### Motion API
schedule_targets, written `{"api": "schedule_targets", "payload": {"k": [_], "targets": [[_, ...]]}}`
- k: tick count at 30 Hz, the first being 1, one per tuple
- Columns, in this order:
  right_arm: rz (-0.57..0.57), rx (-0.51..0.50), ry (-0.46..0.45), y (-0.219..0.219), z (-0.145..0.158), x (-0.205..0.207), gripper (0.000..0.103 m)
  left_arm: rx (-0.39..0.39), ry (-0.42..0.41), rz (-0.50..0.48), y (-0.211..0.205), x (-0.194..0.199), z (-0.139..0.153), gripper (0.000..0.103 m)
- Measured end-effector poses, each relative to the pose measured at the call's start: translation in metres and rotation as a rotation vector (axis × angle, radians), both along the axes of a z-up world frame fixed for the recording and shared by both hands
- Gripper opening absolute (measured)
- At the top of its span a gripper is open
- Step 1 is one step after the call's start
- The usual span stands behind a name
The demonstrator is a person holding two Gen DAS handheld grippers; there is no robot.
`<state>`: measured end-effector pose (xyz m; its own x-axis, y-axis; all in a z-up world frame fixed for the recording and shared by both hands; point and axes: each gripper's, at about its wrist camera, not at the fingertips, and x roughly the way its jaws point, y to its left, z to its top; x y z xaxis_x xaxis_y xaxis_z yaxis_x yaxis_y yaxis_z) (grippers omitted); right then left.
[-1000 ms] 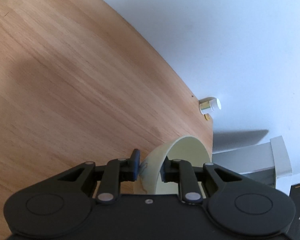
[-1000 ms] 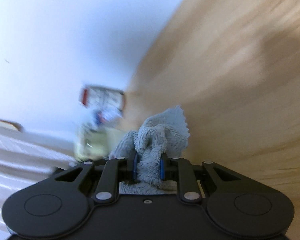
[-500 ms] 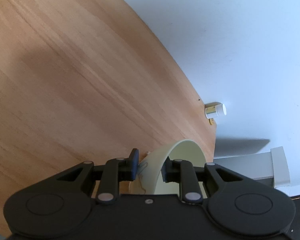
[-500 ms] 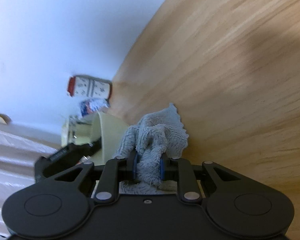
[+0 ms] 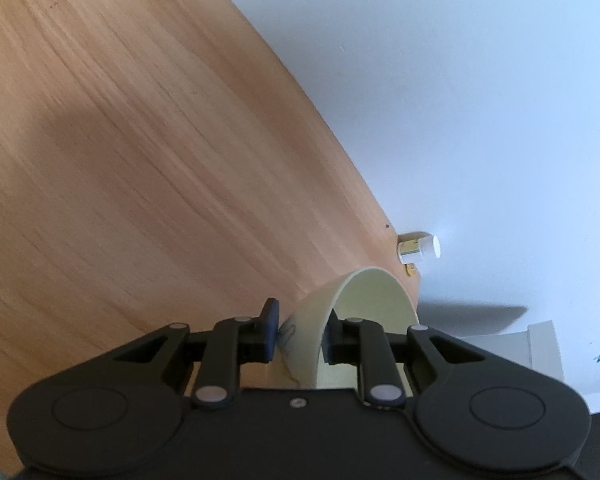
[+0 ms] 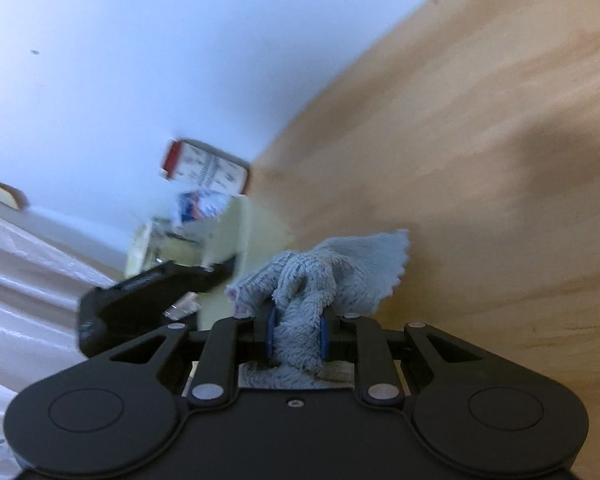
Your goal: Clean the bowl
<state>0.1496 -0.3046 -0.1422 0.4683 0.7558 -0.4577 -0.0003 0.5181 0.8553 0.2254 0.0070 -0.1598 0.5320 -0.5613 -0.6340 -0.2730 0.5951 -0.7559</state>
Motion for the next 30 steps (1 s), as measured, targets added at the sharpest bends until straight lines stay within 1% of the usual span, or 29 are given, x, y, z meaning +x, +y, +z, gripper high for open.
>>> {"api": "schedule_targets", "payload": {"k": [4,6,8,9,13,14,17,20,22,24,25,27,30], "targets": [[0.036,-0.070,-0.036,0.008,0.008,-0.002,0.024,-0.008,-0.007,0.007,0.001,0.001,0.001,0.019],[0.060,-0.093,-0.033,0.016,0.006,-0.002,0.024,-0.014,-0.002,0.005,0.001,0.001,0.000,0.020],[0.088,-0.144,-0.034,0.021,0.004,-0.004,0.024,-0.015,0.004,0.005,0.001,-0.001,-0.001,0.019],[0.091,-0.147,-0.034,0.020,0.004,-0.006,0.024,-0.017,0.006,0.006,0.002,-0.003,-0.002,0.019],[0.133,-0.188,-0.019,0.042,-0.007,-0.002,0.024,-0.015,0.010,-0.005,-0.002,-0.005,-0.003,0.019],[0.161,-0.224,-0.026,0.052,-0.009,0.000,0.024,-0.009,0.011,-0.005,-0.003,-0.006,-0.003,0.019],[0.195,-0.263,-0.028,0.069,-0.008,0.007,0.024,0.005,0.008,0.000,-0.003,-0.006,-0.002,0.019],[0.216,-0.262,-0.045,0.076,0.003,0.007,0.024,0.020,-0.026,-0.003,-0.006,-0.003,0.002,0.019],[0.214,-0.200,-0.041,0.074,0.014,0.005,0.024,0.024,-0.037,-0.011,-0.007,-0.002,0.004,0.019],[0.218,-0.169,-0.058,0.071,0.027,0.000,0.024,0.008,-0.041,-0.026,-0.009,-0.002,0.004,0.019],[0.223,-0.181,-0.071,0.072,0.031,0.000,0.024,0.004,-0.052,-0.037,-0.010,-0.002,0.004,0.019],[0.229,-0.195,-0.057,0.073,0.031,0.002,0.024,0.007,-0.056,-0.047,-0.012,-0.002,0.004,0.019],[0.232,-0.198,-0.028,0.079,0.023,0.006,0.024,0.029,-0.045,-0.060,-0.013,0.000,0.000,0.019]]}}
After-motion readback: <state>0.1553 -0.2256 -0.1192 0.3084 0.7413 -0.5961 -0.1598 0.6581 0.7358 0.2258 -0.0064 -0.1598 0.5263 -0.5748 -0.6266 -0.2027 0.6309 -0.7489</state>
